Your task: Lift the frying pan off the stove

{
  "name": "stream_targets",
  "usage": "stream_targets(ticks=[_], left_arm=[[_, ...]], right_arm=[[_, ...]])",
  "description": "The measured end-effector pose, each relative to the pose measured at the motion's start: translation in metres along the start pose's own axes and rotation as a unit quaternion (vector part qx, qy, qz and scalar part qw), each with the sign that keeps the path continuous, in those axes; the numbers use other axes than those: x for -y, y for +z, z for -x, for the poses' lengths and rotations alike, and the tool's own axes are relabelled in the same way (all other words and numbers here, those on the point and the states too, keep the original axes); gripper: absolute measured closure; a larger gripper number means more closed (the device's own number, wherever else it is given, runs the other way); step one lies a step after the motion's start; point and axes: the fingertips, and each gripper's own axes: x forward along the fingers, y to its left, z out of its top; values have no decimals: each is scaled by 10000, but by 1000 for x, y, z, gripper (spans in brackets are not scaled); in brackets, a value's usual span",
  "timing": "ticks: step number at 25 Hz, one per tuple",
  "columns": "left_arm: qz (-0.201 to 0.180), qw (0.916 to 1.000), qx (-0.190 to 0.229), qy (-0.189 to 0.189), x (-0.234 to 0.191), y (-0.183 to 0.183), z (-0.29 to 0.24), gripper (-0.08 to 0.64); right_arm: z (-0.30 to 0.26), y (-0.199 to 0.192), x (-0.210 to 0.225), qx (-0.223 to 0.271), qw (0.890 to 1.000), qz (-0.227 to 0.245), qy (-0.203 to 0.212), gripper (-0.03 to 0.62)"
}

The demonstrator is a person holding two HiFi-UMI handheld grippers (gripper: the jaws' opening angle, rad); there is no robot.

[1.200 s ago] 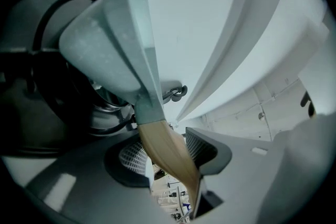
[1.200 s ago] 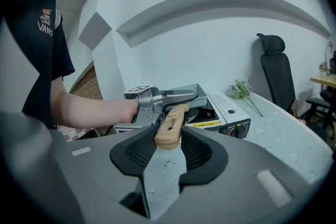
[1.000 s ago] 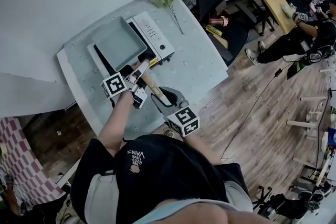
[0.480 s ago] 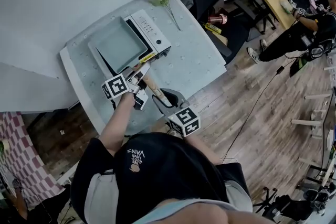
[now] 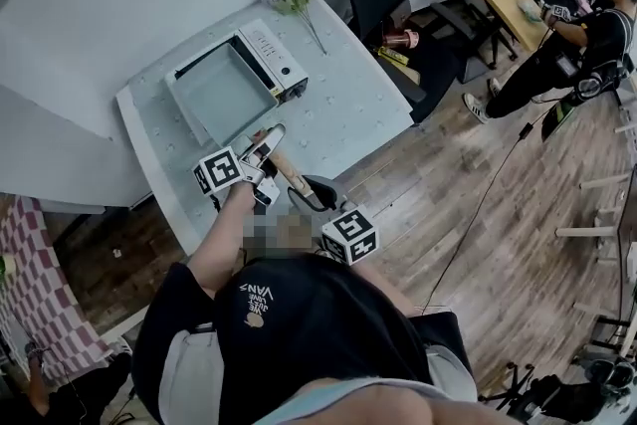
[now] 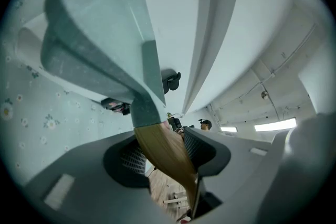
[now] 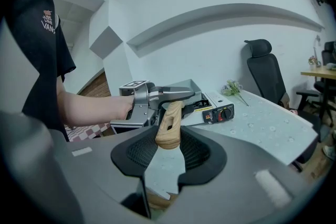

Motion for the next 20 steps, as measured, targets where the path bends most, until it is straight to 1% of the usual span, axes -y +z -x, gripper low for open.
stream_targets(ticks=[5,9,15,20], left_arm=[[10,10000,65,-6,14,-33,10,379],[34,9999,127,-11,24,-61,17,379],[103,9998,192,8,37,-103,21,379],[92,9996,259,52,48,-123,31,379]], right_arm=[[35,-17,-8,-20,10000,59,54,457],[62,-22,-15,71,9998,119,116,457],[104,-42,-16,99,9996,172,194,457],[126,-48,-25,111,9994,184,286,457]])
